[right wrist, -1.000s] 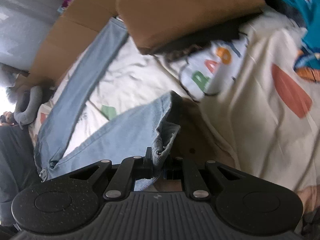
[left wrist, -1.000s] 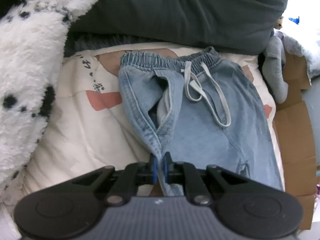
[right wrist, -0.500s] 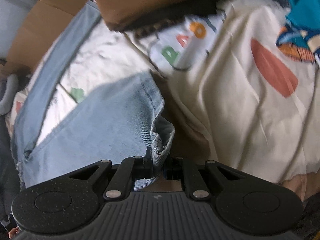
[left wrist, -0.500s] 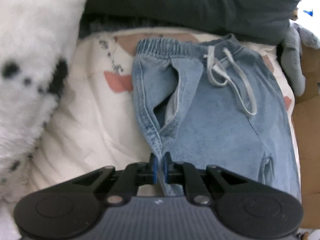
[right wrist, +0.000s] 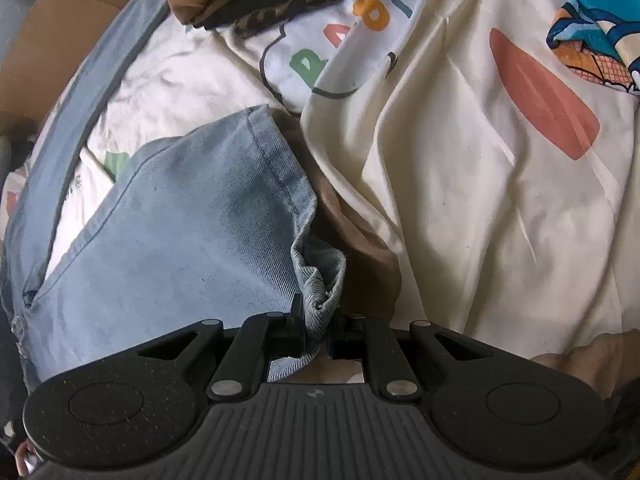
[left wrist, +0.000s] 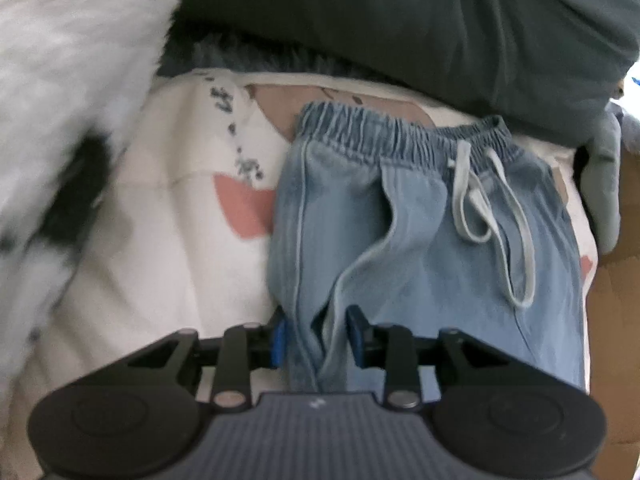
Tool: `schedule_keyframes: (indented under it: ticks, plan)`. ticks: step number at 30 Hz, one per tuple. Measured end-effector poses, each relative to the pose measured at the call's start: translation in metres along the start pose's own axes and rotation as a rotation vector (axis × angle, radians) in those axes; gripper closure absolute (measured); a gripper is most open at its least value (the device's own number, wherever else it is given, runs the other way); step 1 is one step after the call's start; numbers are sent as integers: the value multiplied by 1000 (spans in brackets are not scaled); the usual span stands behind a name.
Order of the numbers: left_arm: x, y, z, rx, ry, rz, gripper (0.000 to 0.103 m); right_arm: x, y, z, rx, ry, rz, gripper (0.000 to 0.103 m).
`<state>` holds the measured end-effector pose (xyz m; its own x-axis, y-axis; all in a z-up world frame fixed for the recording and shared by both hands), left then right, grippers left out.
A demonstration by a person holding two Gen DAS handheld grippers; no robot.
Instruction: Fold clothes
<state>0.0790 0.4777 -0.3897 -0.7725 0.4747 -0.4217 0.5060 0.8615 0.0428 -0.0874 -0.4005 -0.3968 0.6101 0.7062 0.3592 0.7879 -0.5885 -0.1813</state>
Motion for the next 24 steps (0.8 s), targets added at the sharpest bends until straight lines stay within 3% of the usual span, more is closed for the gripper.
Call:
schedule_keyframes:
  ticks: [8,10,12,24]
  plan:
    - [-2,37,9,-36,7,-67,70,-3,-2,3,21,3,13,95]
    - [-3,46,11,-44,10,-82,79,-4,-2,4,25,4,17,95]
    - [-5,48,8,-44,37,-60,87,-5,-3,4,30,4,18,95]
    - [-16,55,-2,-47,176,59,88,-11,-20,18,72,8,45,95]
Point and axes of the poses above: each gripper's, at about its wrist camera, not at the fingertips, and z roughly the way its jaws point, x to its left, y to its top, the point moved 4 cm from there along z, roughly the way its jaws point, and after that the axes turned 14 degrees about x, right-handed, at the moved point
